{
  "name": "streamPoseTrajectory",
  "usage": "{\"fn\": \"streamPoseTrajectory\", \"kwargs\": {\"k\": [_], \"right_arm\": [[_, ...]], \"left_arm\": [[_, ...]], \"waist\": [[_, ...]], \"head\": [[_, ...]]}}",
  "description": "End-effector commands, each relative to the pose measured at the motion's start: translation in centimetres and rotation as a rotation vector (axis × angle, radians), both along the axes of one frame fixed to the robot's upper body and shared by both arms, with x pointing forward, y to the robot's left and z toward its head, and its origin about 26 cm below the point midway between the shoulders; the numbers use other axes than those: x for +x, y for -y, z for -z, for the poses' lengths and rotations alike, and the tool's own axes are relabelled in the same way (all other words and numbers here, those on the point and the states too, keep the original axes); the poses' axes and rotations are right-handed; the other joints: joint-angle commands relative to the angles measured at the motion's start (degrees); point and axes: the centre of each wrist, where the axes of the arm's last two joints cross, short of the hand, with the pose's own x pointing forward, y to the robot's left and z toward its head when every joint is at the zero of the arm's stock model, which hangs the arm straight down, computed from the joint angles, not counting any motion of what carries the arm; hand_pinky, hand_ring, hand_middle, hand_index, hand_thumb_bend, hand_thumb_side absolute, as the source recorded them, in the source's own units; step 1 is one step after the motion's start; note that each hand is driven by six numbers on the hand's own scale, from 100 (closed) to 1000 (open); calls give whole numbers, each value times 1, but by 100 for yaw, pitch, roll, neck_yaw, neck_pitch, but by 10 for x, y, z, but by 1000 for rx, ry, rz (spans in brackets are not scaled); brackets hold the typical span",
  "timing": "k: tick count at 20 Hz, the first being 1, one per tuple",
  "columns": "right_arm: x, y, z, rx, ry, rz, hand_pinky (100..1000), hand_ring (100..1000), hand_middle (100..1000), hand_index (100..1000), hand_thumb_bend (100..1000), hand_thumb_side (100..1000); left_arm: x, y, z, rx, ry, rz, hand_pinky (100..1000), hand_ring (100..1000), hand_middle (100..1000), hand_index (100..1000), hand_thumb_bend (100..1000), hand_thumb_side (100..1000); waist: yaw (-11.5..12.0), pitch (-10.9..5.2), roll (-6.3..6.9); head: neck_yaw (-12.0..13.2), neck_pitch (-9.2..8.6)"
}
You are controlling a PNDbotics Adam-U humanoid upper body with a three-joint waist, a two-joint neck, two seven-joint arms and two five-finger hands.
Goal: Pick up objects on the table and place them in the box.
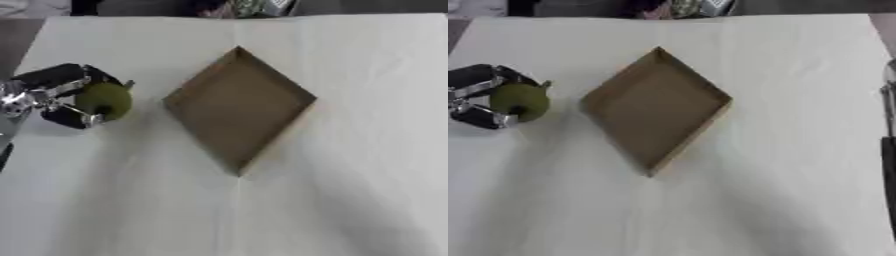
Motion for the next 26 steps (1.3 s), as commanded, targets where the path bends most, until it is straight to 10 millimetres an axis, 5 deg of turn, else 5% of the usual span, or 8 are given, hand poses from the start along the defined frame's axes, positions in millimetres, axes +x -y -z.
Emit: {"fn": "streamPoseTrajectory", "kwargs": {"k": [1, 4, 7, 14, 26], "right_arm": [[-5, 2, -6, 4, 28, 0, 795, 649, 549, 816, 100, 597], [-5, 2, -6, 6, 29, -1, 795, 649, 549, 816, 100, 597], [-4, 2, -5, 8, 28, 0, 795, 648, 547, 816, 100, 597], [-4, 2, -4, 9, 26, 2, 795, 646, 546, 817, 100, 598], [-4, 2, -5, 7, 32, 4, 792, 643, 545, 815, 100, 599]], "left_arm": [[0, -5, -9, 23, 22, -14, 693, 722, 612, 851, 160, 100], [0, -5, -7, 35, 22, -11, 665, 700, 603, 837, 188, 100], [0, -4, -9, 29, 48, 2, 634, 662, 593, 821, 105, 100], [-7, 4, -27, 26, 271, 60, 549, 584, 556, 768, 100, 100], [-7, 33, -55, 117, 561, 185, 550, 572, 546, 735, 120, 100]], "waist": [[-3, -129, 0], [-5, -130, 1], [-7, -133, 6], [-17, -156, 23], [-9, -201, 53]], "head": [[8, -75], [10, -73], [9, -66], [-3, -73], [-36, 14]]}}
